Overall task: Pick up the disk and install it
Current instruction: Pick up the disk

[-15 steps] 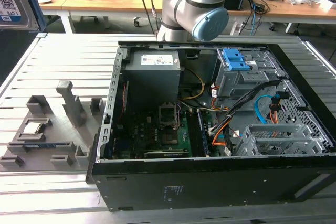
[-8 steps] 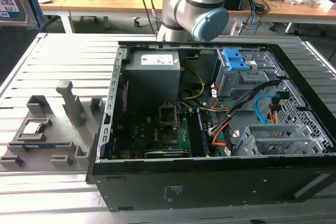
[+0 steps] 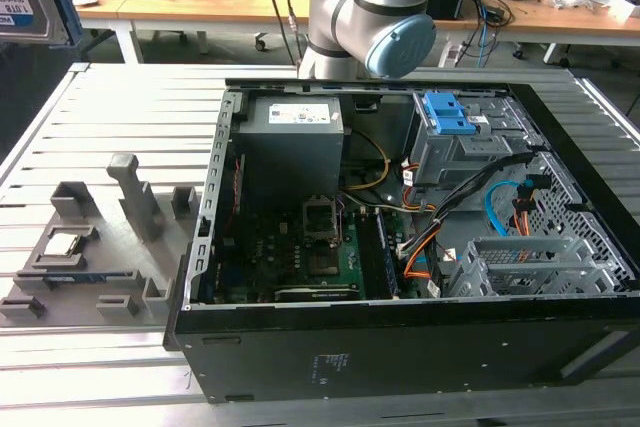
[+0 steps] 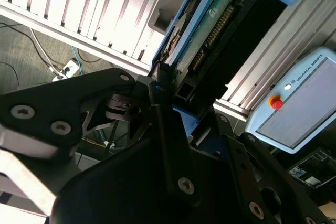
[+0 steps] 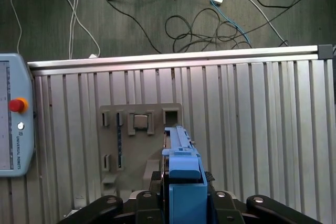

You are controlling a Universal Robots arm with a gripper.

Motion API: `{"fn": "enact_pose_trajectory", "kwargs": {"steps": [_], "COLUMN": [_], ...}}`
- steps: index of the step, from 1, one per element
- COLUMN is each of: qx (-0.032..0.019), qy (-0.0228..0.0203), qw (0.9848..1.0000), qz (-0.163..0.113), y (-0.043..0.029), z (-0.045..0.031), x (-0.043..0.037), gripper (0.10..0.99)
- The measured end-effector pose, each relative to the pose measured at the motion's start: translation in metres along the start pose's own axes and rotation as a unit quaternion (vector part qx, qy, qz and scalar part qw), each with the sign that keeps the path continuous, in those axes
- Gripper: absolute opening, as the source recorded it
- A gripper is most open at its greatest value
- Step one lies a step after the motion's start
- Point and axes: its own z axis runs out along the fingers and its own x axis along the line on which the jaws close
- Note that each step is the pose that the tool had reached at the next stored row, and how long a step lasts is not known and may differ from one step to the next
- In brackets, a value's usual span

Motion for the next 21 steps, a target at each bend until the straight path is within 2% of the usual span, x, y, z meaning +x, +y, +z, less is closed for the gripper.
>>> {"fn": "enact_pose_trajectory", "kwargs": {"steps": [21], "qx": [-0.0016], "qy": [0.0001], "qw": [1.0], "qz": [0.0], "y": [-0.0018], "z": [-0.0188], "x": [0.0], "gripper": [0.369]}}
